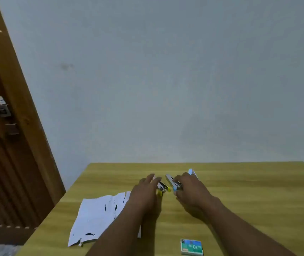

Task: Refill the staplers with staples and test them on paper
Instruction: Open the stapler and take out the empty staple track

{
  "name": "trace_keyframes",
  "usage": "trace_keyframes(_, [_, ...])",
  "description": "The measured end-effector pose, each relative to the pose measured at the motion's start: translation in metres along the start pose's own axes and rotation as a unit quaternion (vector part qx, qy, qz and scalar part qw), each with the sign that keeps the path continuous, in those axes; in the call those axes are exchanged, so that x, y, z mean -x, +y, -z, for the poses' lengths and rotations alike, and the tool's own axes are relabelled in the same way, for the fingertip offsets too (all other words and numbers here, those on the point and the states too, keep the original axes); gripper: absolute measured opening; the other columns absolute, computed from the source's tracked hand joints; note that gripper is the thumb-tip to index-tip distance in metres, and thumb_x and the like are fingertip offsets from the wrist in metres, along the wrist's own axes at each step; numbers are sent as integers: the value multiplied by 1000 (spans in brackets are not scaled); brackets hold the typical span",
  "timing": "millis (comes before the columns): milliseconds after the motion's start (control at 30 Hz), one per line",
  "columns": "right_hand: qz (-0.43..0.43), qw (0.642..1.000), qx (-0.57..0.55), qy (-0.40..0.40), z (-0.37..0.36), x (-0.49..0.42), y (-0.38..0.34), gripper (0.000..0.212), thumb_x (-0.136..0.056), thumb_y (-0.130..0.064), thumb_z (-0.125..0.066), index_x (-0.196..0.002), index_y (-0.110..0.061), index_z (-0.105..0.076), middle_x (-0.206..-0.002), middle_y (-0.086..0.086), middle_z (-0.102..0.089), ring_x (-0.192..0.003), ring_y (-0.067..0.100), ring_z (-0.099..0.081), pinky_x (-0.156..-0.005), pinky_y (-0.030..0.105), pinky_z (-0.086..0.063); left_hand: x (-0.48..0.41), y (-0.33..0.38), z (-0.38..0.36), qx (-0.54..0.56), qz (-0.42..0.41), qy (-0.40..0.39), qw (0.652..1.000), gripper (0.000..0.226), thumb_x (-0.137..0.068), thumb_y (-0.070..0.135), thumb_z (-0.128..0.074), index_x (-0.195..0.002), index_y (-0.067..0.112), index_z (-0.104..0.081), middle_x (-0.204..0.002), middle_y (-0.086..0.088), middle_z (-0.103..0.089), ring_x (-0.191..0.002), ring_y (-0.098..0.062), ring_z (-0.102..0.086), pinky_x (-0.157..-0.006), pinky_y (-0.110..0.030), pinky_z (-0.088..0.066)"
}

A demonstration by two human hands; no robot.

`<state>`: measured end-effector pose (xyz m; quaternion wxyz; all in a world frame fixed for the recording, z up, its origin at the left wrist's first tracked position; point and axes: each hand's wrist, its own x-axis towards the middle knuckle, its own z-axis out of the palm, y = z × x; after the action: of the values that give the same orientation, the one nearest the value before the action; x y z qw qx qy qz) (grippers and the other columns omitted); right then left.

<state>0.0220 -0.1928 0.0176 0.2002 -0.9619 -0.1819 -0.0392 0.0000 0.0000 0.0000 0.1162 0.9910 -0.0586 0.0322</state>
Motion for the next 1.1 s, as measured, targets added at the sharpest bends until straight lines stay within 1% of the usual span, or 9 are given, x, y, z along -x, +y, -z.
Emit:
trace_keyframes(133, [27, 999, 36, 9, -19, -5, -7, 40, -92, -35, -60, -132, -33, -56, -127, -8, -52, -117, 19, -45, -95, 38, -42, -8, -2, -13, 21, -13, 12, 1000, 49, -98, 25, -50, -146, 32, -42, -159, 7, -34, -139, -23, -40, -106, -37, -43])
trace_keyframes(300, [16, 999, 44, 14, -29, -20, -9, 20, -89, -39, -65, -108, -31, -68, -114, -9, -55, -112, 17, -44, -90, 36, -43, -6, -14, -26, 70, -44, 94, 992, 28, -96, 21, -53, -123, 31, -55, -134, 11, -46, -99, -16, -57, -70, -27, -46])
trace_keyframes(400, [25, 999, -29, 29, -17, -12, -15, 4, -92, -32, -63, -88, -30, -63, -97, -15, -52, -105, 15, -44, -91, 37, -42, -3, -17, -24, 102, -60, 99, 988, 29, -91, 27, -54, -119, 31, -56, -130, 11, -48, -93, -16, -60, -77, -35, -53])
trace_keyframes(567, [-40, 982, -175, 49, 3, -20, -18, 25, -90, -28, -60, -68, -17, -64, -76, -8, -68, -83, 17, -62, -78, 38, -52, 4, -4, -9, 170, -62, 142, 973, 23, -85, 34, -62, -108, 31, -64, -109, 11, -68, -89, -11, -66, -79, -33, -54])
trace_keyframes(633, [-57, 972, -224, 38, 12, -22, -19, 22, -88, -24, -61, -72, -10, -65, -69, -3, -66, -68, 16, -62, -70, 37, -52, 7, 6, -3, 214, -58, 162, 962, 3, -89, 32, -63, -90, 31, -61, -92, 11, -73, -72, -8, -69, -71, -33, -55])
trace_keyframes(700, [-57, 952, -301, 21, 23, -17, -20, 14, -90, -23, -60, -82, -13, -66, -70, 5, -67, -60, 17, -63, -62, 38, -53, 9, 15, 3, 254, -57, 159, 952, 16, -92, 26, -67, -84, 32, -55, -85, 10, -72, -66, -9, -71, -68, -32, -55])
trace_keyframes(833, [-30, 896, -441, -49, 43, 6, -20, 17, -95, -22, -64, -100, -6, -68, -81, 22, -67, -65, 24, -67, -56, 32, -57, 16, 23, 19, 289, -52, 141, 945, 17, -93, 19, -70, -84, 28, -59, -80, 7, -68, -72, -18, -72, -69, -35, -59])
trace_keyframes(967, [-8, 890, -454, -44, 48, 18, -21, 16, -93, -14, -68, -96, 1, -65, -88, 26, -66, -72, 29, -73, -61, 31, -59, 23, 29, 23, 292, -64, 129, 945, 10, -93, 16, -69, -87, 17, -62, -81, 2, -68, -66, -18, -73, -64, -32, -57])
trace_keyframes(1100, [-57, 843, -534, 8, 50, 28, -2, 14, -96, -9, -61, -98, 5, -64, -90, 30, -68, -75, 27, -75, -67, 30, -62, 37, 24, 30, 477, 32, 178, 860, 8, -98, 13, -66, -99, 5, -66, -93, -11, -70, -77, -25, -77, -77, -40, -65])
